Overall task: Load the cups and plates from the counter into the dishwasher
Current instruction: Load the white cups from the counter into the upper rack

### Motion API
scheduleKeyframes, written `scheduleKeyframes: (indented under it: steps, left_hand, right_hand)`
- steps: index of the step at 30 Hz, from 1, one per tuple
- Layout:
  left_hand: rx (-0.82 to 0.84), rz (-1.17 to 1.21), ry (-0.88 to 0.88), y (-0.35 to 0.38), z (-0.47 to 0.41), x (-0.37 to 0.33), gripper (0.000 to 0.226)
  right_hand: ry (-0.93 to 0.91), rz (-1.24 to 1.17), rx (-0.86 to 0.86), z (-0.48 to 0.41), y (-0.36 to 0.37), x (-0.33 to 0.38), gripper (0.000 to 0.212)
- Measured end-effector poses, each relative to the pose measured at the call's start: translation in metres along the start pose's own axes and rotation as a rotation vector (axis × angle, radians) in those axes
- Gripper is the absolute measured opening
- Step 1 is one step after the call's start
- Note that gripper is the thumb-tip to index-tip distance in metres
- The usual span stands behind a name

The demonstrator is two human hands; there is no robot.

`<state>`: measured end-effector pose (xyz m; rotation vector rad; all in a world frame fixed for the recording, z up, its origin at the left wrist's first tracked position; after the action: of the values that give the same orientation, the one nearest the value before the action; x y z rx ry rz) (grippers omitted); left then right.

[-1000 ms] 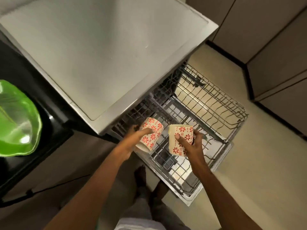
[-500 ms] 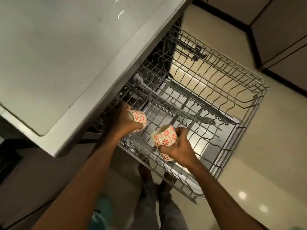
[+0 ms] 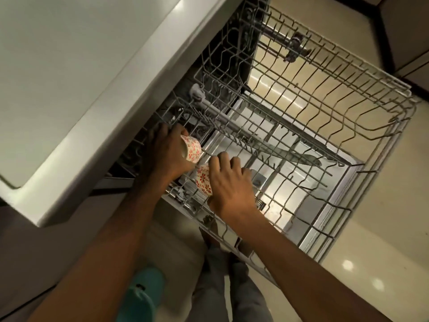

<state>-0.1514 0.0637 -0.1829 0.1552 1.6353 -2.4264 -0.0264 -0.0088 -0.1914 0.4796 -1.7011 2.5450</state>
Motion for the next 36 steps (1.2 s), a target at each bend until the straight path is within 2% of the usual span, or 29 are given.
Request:
scheduleKeyframes:
  steps: [5,12,15,23,26,29,32,36]
  left_hand:
    - [-0.004,-0.080,-0.016,-0.006,0.003,0.004,0.083]
    - [0.011,-0.071,-0.056,0.001,0.001,0.028,0.078]
    - [0.007,-0.032,-0.049,0.005,0.001,0.031,0.076]
    - [0.128,0.049,-0.036,0.011,0.002,0.040,0.096]
    - [0.075,0.105,-0.034,0.009,0.007,0.040,0.101]
    - [-0.005,0.117,-0.018,0.001,0.019,0.038,0.099]
    - [-0.179,0.115,0.025,-0.018,0.039,0.037,0.091]
    - [-0.310,0.200,0.027,-0.025,0.068,0.039,0.075]
  right_hand:
    - [-0.089,0.021,-0.062,-0.004,-0.001,0.013,0.077]
    - [-0.153,-0.039,-0.171,-0.002,0.007,0.018,0.090]
    - [-0.168,-0.102,-0.197,-0.004,0.008,0.016,0.089]
    - [-0.131,-0.362,-0.171,-0.003,0.018,0.005,0.101]
    - [-0.184,-0.380,-0.120,-0.003,0.023,0.008,0.107]
    - [-0.247,-0.361,-0.111,0.002,0.021,0.013,0.103]
    - [-0.237,-0.352,-0.077,0.004,0.022,0.013,0.107]
    - [-0.179,-0.384,0.042,0.006,0.023,0.001,0.112]
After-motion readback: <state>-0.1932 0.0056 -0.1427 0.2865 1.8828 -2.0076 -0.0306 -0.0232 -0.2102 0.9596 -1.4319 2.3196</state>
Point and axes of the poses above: each hand's wrist, its own z-axis away from the middle knuckle, its own y-axis out of the palm, x = y × z, the point moved 9 cm from there along -z, towards the middle knuckle, and after that the axes turned 2 degrees about -z, right-handed, at the moved point
